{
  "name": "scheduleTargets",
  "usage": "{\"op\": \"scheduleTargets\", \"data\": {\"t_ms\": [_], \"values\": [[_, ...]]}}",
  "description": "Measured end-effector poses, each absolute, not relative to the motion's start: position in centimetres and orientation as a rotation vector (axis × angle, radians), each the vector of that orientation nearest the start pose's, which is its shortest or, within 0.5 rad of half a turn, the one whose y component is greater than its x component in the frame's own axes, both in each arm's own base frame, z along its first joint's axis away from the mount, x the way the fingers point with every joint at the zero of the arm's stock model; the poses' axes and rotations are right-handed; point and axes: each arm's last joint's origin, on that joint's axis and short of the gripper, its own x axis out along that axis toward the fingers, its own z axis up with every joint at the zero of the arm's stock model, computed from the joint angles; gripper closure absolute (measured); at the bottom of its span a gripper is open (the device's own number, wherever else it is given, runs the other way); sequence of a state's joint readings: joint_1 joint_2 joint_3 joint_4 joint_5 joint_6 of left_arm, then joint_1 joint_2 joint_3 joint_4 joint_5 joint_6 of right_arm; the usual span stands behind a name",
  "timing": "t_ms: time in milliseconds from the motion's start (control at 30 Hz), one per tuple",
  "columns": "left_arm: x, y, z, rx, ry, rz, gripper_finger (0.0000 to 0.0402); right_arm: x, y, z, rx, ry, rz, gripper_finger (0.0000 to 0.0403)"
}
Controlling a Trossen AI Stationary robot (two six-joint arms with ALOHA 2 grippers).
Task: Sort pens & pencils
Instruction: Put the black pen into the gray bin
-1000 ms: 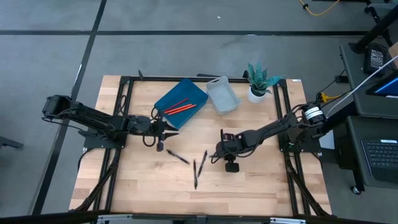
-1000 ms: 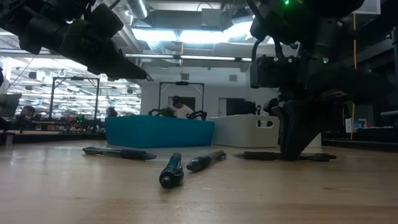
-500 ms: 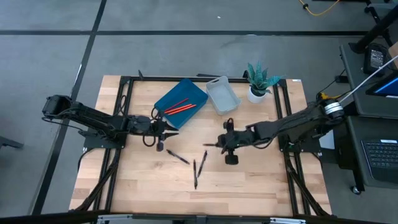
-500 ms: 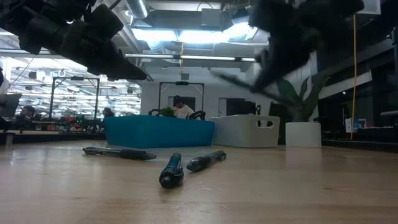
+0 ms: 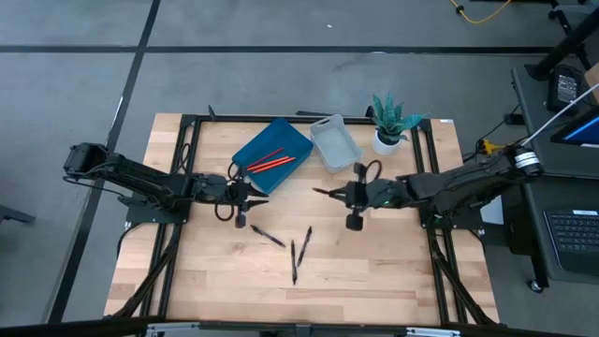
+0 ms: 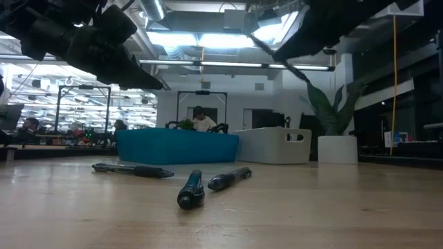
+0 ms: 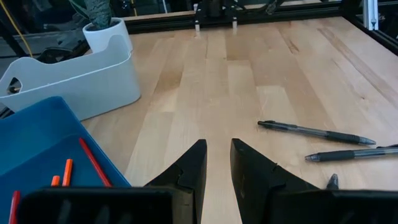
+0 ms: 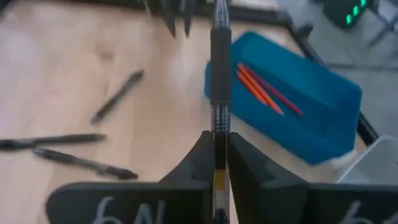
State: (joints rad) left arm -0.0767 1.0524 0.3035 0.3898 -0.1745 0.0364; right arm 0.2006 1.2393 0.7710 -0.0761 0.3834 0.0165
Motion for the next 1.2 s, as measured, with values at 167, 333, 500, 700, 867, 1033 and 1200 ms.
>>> {"op": "scheduleTargets", "data": {"t_ms": [167, 333, 500, 700, 867, 1033, 1200], "values": [[19.9, -1.0, 17.6, 0.081, 0.358, 0.090, 0.0335, 23.6, 3.7, 25.2, -0.171, 0.369, -0.162, 0.0375], [19.9, -1.0, 17.6, 0.083, 0.358, 0.093, 0.0335, 21.6, 3.0, 24.3, -0.188, 0.274, -0.169, 0.0375], [20.0, -0.8, 17.6, 0.081, 0.358, 0.103, 0.0335, 19.8, 1.7, 22.1, -0.158, 0.166, -0.194, 0.0375], [20.0, -0.4, 17.6, 0.077, 0.359, 0.121, 0.0335, 18.6, 0.1, 20.5, -0.162, 0.057, -0.173, 0.0375], [20.0, -0.4, 17.7, 0.075, 0.355, 0.121, 0.0335, 18.4, -1.6, 20.3, -0.161, 0.052, -0.228, 0.0375], [20.0, -0.4, 17.7, 0.088, 0.354, 0.119, 0.0335, 18.2, -3.6, 20.6, -0.131, 0.027, -0.341, 0.0375], [20.0, -0.4, 17.7, 0.100, 0.347, 0.117, 0.0335, 18.3, -5.5, 20.2, -0.125, 0.029, -0.449, 0.0375]]}}
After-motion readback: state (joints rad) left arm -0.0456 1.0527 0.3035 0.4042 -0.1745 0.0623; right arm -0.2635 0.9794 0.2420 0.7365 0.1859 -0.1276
